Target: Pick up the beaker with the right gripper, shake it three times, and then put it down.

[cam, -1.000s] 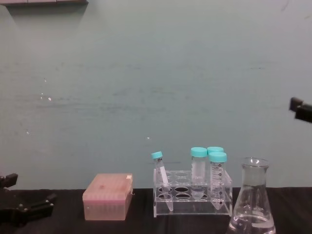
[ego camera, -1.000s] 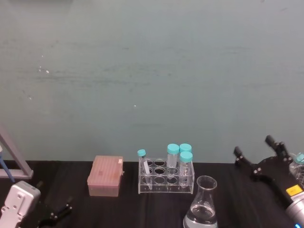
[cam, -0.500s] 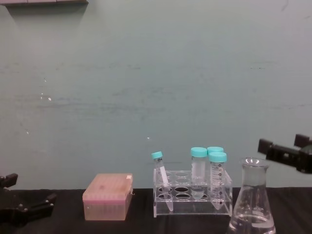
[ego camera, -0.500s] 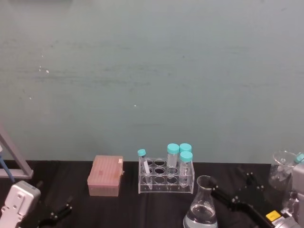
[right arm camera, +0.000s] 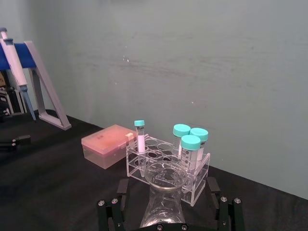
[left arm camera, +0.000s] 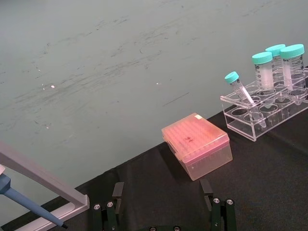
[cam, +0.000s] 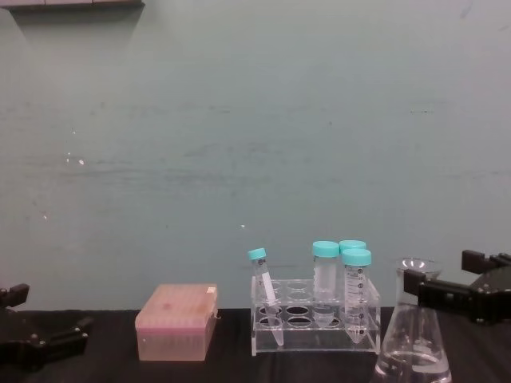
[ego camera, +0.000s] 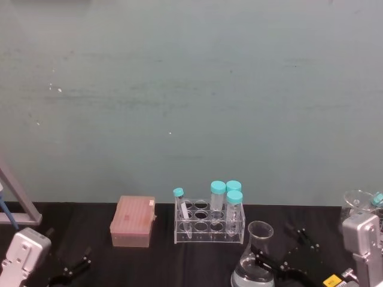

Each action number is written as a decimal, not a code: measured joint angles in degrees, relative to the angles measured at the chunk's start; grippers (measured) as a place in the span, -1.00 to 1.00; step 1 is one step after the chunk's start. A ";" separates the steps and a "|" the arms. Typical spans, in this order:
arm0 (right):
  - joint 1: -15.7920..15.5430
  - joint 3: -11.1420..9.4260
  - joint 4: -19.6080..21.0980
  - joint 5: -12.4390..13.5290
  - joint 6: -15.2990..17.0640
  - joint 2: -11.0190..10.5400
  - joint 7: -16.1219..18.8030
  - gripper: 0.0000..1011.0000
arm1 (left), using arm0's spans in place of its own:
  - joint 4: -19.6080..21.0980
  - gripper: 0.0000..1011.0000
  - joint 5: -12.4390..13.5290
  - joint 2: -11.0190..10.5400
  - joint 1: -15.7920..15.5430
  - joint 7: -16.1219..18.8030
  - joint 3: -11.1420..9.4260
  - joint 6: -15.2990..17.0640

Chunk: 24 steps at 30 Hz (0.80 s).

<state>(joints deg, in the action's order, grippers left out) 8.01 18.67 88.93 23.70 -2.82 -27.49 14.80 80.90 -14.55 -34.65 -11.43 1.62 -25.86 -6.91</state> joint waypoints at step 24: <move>5.58 0.73 -9.27 -4.99 -0.07 6.01 2.36 0.98 | 0.00 0.98 0.00 0.00 0.00 0.00 0.00 0.00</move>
<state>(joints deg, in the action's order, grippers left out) 13.60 19.40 79.65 18.72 -2.89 -21.49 17.16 80.90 -14.55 -34.65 -11.43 1.62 -25.86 -6.91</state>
